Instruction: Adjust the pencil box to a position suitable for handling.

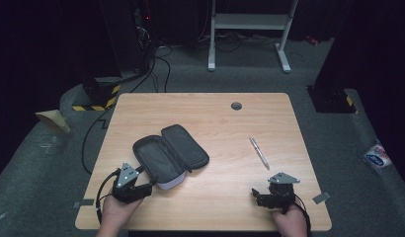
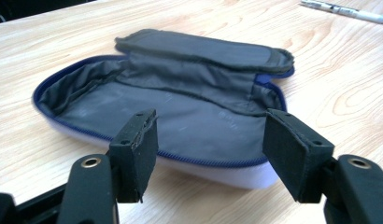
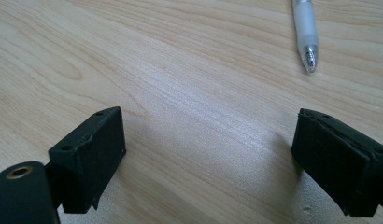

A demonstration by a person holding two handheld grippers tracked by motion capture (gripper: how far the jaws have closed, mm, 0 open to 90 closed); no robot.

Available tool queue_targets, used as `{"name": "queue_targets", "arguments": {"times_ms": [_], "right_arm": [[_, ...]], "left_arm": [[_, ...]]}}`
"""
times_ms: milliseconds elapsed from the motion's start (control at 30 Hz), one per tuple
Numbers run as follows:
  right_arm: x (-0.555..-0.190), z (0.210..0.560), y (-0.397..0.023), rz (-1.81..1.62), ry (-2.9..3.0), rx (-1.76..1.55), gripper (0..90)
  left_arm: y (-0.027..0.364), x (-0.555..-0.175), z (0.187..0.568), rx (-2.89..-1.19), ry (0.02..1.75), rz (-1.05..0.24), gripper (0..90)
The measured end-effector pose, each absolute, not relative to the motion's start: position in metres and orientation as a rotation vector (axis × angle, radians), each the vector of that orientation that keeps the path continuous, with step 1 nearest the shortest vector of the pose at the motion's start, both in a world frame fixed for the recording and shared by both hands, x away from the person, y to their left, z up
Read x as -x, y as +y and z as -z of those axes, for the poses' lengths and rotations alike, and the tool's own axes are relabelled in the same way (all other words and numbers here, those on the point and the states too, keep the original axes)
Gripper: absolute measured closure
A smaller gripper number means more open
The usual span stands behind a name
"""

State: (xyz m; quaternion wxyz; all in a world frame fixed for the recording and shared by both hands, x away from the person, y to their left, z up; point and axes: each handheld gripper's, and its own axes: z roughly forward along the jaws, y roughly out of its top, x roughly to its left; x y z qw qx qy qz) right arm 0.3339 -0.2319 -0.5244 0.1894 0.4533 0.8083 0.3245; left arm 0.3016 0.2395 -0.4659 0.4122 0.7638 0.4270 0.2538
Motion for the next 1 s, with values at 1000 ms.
{"name": "queue_targets", "arguments": {"times_ms": [1000], "right_arm": [[-0.333,0.524,-0.232,-0.915,2.282,-1.265,9.4]], "left_arm": [[0.192,-0.313,0.488,-2.038,1.023,-0.51,72.4]]}}
